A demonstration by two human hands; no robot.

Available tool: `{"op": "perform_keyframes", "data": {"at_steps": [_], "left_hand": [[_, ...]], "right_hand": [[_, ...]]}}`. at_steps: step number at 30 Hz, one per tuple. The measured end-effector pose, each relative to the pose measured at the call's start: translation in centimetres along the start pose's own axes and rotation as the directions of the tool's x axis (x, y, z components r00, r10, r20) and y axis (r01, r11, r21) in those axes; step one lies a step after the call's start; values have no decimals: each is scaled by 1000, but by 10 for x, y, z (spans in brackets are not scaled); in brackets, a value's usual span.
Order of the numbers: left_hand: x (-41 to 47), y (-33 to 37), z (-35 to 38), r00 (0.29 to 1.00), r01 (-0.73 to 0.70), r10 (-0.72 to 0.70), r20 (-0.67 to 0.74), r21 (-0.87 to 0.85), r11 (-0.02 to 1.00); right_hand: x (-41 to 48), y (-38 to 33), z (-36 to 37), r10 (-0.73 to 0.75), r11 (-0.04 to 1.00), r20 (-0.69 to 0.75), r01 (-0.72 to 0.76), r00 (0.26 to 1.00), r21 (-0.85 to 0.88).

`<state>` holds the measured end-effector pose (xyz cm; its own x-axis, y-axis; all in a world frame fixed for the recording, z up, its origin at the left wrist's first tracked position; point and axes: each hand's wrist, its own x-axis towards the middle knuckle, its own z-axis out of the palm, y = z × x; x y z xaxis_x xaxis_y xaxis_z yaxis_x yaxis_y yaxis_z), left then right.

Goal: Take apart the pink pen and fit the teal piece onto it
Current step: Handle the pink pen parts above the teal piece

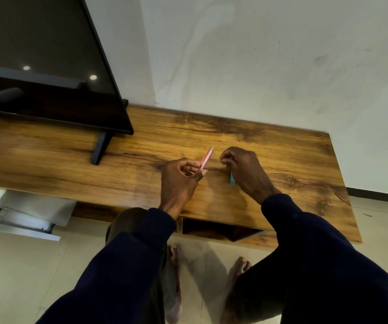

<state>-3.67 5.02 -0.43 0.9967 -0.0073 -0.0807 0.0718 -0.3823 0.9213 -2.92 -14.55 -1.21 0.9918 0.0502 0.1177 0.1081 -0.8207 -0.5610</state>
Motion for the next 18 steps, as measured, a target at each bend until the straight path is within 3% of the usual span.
{"op": "perform_keyframes", "data": {"at_steps": [2,5,11,18], "left_hand": [[0,0,1,1000,-6,6,8,-8,1000],[-2,0,2,1000,5,-5,17,10,1000],[-2,-1,2,1000,2,-2,15,16,1000],[-2,-2,2,1000,9,-10,21,28,1000]], "right_hand": [[1,-5,-11,81,968,-71,-61,994,243],[7,-10,-23,107,926,-138,-48,985,375],[12,-20,-31,135,883,-67,-89,989,461],[10,-24,-30,81,906,-25,-63,996,418]]}}
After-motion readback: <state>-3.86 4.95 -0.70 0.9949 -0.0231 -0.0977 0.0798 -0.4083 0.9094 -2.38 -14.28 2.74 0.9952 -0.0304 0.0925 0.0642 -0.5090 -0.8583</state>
